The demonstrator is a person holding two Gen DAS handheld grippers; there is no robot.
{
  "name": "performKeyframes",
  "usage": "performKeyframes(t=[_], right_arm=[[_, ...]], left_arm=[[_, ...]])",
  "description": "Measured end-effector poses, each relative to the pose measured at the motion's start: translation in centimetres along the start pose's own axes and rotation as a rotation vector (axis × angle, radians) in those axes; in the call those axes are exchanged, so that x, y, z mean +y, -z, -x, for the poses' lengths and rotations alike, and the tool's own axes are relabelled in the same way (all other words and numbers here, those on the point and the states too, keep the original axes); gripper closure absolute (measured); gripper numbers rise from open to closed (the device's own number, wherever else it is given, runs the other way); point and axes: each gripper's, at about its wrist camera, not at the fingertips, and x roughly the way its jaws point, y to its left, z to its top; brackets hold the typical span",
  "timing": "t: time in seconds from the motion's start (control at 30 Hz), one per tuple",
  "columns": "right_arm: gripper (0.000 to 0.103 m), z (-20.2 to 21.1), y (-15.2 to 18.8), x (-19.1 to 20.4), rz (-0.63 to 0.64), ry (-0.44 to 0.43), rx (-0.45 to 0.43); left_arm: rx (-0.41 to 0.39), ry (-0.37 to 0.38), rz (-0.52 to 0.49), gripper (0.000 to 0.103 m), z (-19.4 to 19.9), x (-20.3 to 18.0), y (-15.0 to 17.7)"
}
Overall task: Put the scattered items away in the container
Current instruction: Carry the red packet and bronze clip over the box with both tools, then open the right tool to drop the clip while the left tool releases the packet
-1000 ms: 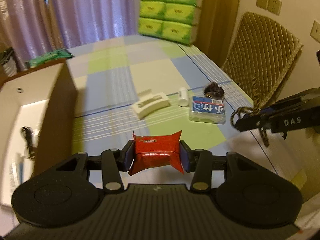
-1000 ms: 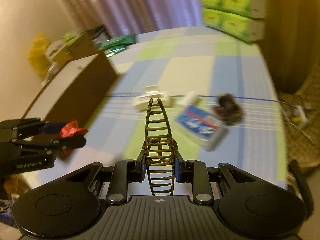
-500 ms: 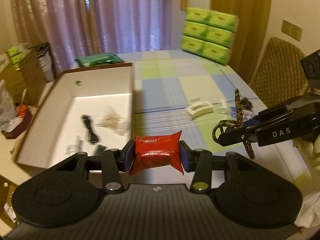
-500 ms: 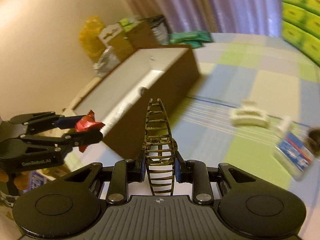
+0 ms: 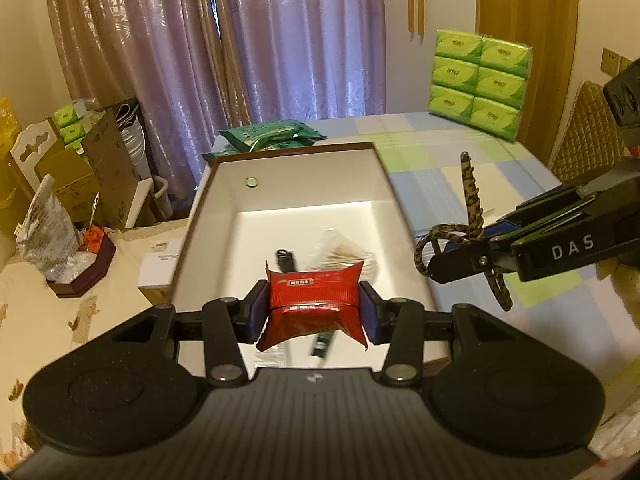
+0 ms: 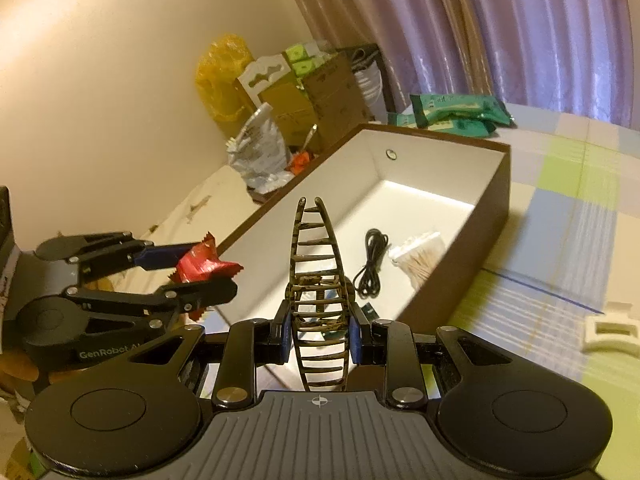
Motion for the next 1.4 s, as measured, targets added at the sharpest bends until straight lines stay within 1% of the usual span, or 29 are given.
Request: performKeyframes(t=[0.23, 0.33, 0.57, 0.67, 0.73, 0.9, 1.07, 1.2, 1.33, 1.37, 1.4], right_arm=[[0.079, -4.3, -0.8, 0.6, -0.011, 0.054, 0.042], [0.079, -6.2, -0.7, 0.9, 0.006, 0.082, 0.083], [0.079, -11.0, -0.2, 1.0, 0.135, 0.182, 0.244], [0.079, -12.2, -0.1, 1.7, 0.217, 0.245, 0.294], [0.079, -12.8, -0.3, 1.6, 0.248, 0.264, 0.324], [0.079, -13.5, 0.0, 2.0, 0.339, 0.256, 0.373], [0.079, -15.4, 0.8, 2.7, 0.433, 0.266, 0.454], [0.079, -16.1, 1.2, 2.3, 0.457, 0.259, 0.491], [0.078, -15.9, 0.9, 1.8, 0.455, 0.245, 0.488], [0.075, -15.8, 0.8, 1.7, 0.450, 0.246, 0.482], [0.066, -15.7, 0.7, 1.5, 0.445, 0.241, 0.473]], left_arm=[[0.030, 0.040, -0.044, 0.062, -2.8, 3.6, 0.1], [0.047, 0.060, -0.054, 0.062, -3.9, 4.8, 0.2], [0.075, 0.101, -0.085, 0.062, -5.8, 6.7, 0.9], [0.086, 0.119, -0.088, 0.062, -6.4, 7.1, 1.2], [0.096, 0.128, -0.089, 0.062, -6.8, 7.3, 1.4], [0.120, 0.152, -0.099, 0.062, -7.6, 7.5, 2.0], [0.139, 0.165, -0.109, 0.062, -8.3, 7.4, 2.2], [0.149, 0.169, -0.113, 0.062, -8.7, 7.5, 2.3], [0.161, 0.168, -0.113, 0.061, -9.0, 7.7, 2.3], [0.163, 0.168, -0.113, 0.061, -9.1, 7.7, 2.3], [0.165, 0.169, -0.114, 0.061, -9.1, 7.7, 2.3]])
